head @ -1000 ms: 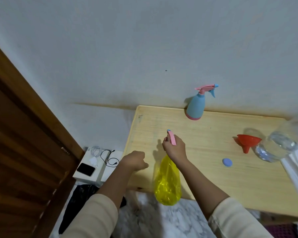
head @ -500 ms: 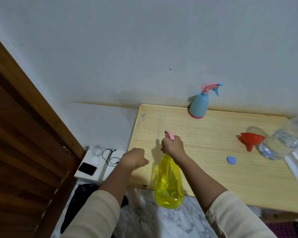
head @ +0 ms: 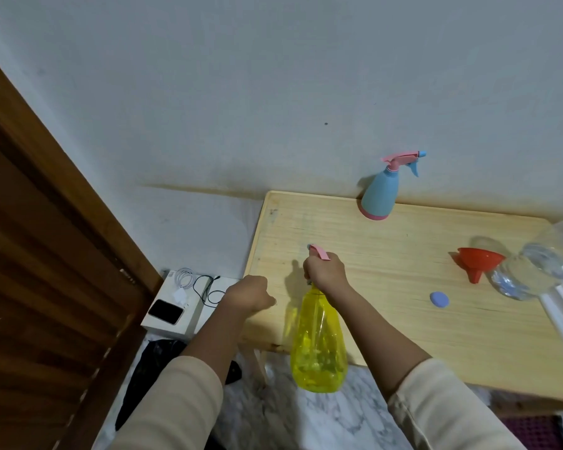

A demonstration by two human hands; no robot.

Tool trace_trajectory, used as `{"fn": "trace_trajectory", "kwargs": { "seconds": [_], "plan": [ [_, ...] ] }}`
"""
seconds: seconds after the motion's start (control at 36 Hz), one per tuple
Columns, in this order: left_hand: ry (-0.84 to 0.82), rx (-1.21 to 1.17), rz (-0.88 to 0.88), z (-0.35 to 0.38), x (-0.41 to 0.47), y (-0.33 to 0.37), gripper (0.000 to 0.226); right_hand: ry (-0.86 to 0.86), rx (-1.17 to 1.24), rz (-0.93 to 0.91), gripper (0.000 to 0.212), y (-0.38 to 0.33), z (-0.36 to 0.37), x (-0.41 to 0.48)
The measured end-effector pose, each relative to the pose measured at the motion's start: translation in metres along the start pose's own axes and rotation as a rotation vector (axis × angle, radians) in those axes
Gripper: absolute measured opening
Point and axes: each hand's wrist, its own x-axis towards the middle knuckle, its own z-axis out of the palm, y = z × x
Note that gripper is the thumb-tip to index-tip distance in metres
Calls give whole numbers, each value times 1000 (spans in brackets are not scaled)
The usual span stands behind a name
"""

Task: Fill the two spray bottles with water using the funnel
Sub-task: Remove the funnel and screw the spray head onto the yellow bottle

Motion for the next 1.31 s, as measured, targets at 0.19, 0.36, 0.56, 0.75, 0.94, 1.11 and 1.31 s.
{"fn": "trace_trajectory", "kwargs": {
  "seconds": [0.19,0.36,0.56,0.75,0.94,1.11,1.31],
  "plan": [
    [3,4,10,0,3,-2,37,-56,-103,7,13,-7,-1,-3],
    [13,21,12,-3,8,-2,35,0,18,6,36,1,1,-1],
    [71,-11,61,-15,11,7,36,29,-52,-167,40,-8,-9,7],
    [92,-412,384,-42,12,52,35,283,-29,-464,10,-32,-43,38],
    [46,-621,487,-36,57,110,108,526,-39,-606,23,-66,-74,93],
    [446,-726,380,-35,112,162,86,548,-40,-554,40,-87,-87,144],
    [371,-772,422,-65,166,158,75,267,-166,-648,61,-86,-121,192]
  ]
}}
